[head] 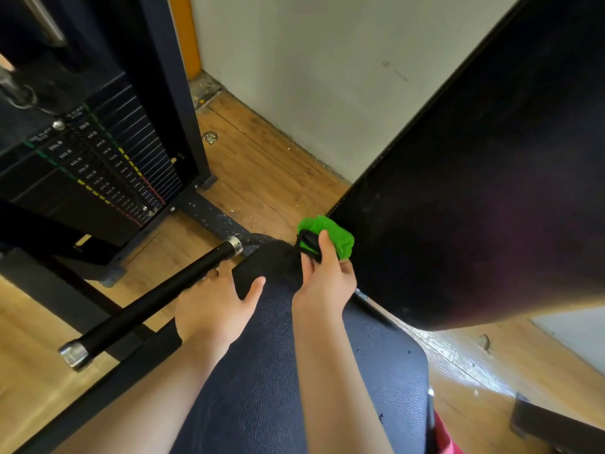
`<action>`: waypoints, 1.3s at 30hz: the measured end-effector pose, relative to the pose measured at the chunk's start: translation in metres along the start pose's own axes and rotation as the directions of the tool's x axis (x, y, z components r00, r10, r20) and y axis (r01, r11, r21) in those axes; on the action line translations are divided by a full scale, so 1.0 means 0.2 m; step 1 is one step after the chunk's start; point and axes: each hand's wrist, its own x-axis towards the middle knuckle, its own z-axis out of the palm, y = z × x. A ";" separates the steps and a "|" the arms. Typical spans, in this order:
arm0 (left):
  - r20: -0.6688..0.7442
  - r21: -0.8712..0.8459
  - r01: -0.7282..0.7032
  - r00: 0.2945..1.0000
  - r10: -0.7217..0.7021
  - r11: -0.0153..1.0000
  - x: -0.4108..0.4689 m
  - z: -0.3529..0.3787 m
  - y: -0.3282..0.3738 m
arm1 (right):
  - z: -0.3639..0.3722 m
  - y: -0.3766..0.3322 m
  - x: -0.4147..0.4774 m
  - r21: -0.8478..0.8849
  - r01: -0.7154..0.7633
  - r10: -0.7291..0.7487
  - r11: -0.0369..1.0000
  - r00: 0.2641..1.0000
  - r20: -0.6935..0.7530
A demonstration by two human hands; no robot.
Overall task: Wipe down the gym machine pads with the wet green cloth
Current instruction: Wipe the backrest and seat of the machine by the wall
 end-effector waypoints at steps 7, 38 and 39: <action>0.010 -0.030 0.019 1.000 -0.019 0.999 0.01 -0.01 0.01 | 0.09 -0.29 -0.17 0.035 0.219 -0.222 0.975 0.969 0.106; -0.013 -0.038 -0.013 1.000 0.013 0.999 0.01 0.01 0.01 | -0.05 0.06 0.05 -0.758 0.487 -0.489 0.433 0.834 0.257; -0.013 -0.039 -0.008 1.000 0.008 0.999 0.01 0.00 0.01 | -0.03 0.06 0.06 -0.779 0.463 -0.495 0.423 0.838 0.229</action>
